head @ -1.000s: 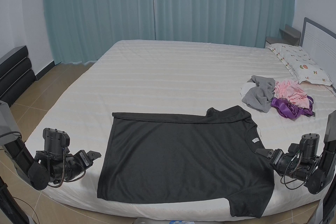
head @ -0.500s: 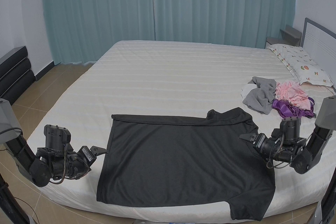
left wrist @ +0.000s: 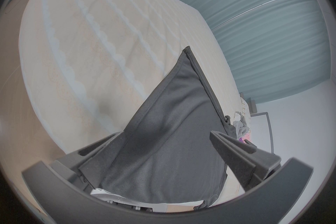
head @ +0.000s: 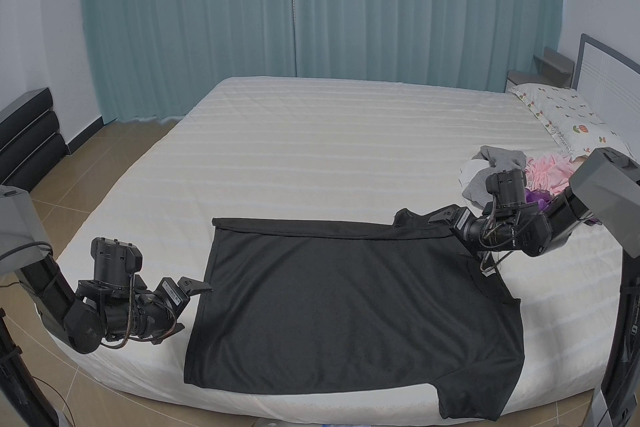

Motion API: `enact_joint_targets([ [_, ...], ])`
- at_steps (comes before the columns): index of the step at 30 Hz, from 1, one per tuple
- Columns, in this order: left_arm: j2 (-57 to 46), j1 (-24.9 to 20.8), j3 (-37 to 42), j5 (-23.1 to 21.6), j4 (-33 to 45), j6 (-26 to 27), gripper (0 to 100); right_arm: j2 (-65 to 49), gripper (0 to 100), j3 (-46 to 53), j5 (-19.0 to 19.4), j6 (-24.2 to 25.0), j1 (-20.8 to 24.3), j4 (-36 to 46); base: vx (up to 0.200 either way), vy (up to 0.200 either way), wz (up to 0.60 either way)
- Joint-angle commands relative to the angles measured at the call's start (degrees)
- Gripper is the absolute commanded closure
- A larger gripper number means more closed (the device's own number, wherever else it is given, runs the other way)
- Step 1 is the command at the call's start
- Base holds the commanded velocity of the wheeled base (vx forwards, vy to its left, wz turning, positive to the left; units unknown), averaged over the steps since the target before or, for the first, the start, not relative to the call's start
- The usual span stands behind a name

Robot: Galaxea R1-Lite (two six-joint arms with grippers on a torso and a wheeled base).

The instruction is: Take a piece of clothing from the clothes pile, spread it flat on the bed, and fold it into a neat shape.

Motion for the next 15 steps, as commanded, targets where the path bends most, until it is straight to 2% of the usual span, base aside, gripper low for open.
enact_joint_targets([
  [1, 0.9, 0.0, 0.4, -0.5, 0.0, -1.2, 0, 10.6, 0, -14.3, -1.0, 0.3, -0.6, 10.1, 0.0, 0.0, 0.0],
  [4, 1.2, -0.1, 0.5, -0.5, 0.0, -1.2, 0, 11.8, 0, -16.9, -1.2, 0.3, -0.9, 12.0, 0.0, 0.0, 0.0],
  [8, 1.4, 0.1, 0.6, -0.3, -0.1, -1.1, 0, 16.0, 0, -26.2, -3.3, 0.3, -1.6, 17.7, 0.0, 0.0, 0.0],
  [15, 1.5, 0.1, 0.6, 0.1, -0.1, -1.1, 0, 21.1, 0, -38.8, -3.7, 0.8, -1.6, 22.2, 0.0, 0.0, 0.0],
])
